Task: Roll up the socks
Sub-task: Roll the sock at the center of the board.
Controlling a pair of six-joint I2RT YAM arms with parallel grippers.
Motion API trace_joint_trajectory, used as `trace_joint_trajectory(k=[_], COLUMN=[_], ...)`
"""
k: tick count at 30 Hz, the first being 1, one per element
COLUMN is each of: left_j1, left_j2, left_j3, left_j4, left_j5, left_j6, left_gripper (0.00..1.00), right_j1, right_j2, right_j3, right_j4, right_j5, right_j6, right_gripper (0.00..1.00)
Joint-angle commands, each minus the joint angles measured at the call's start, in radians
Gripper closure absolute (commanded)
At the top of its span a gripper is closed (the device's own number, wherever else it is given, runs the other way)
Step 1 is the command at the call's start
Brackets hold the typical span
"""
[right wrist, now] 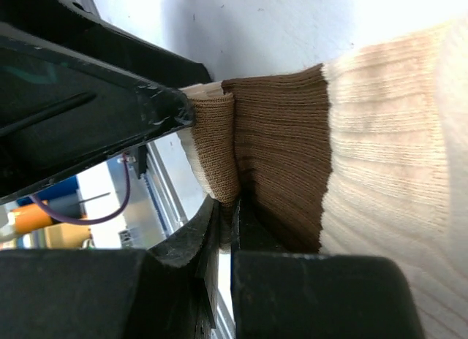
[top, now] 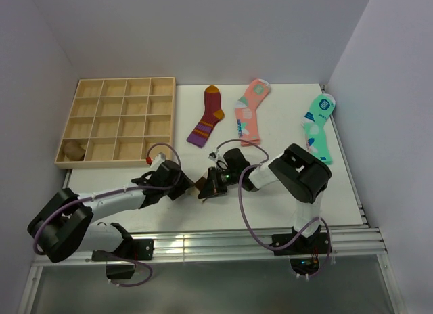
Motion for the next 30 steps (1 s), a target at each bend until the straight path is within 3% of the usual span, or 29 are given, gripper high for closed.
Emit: trace_joint_trajectory(k=[1,9,13,14,17,24,30], left_j1=[-0.008,-0.016,-0.025,-0.025,-0.023,-0.023,-0.025], left_j2=[0.056,0.118,0.112,0.11,0.099,0.098,0.113], left_j3=[0.015,0.032,0.038,0.041,0.063,0.132,0.16], left_j4=[0.012,0.017,0.002,-0.015,-0.047,-0.138,-0.15], left_j5=[0.01,0.036,0.032,0.025,0.009,-0.008,0.002], left_j6=[0.002,0.012,0.024,0.03,0.05,0.111,0.127], left_gripper=[0.45,0.68,0.85,0.87,0.94,0.96,0.96], right_j1=[-0.01,-0.011,-0.01,-0.01,0.007,0.148,0.255], right_j2=[0.038,0.01,-0.045,-0.063,-0.16,-0.353,-0.383], right_j3=[-0.03,-0.024,-0.021,-0.019,-0.012,0.03,0.051], right_j4=[-0.002,-0.061,-0.107,-0.145,-0.235,-0.41,-0.412], right_j5=[-0.021,0.022,0.059,0.092,0.195,0.564,0.695], right_j6=[0.025,-0.009,-0.052,-0.065,-0.137,-0.3,-0.363], right_gripper=[1.0,0.97,0.82,0.74,0.64,0.59,0.59])
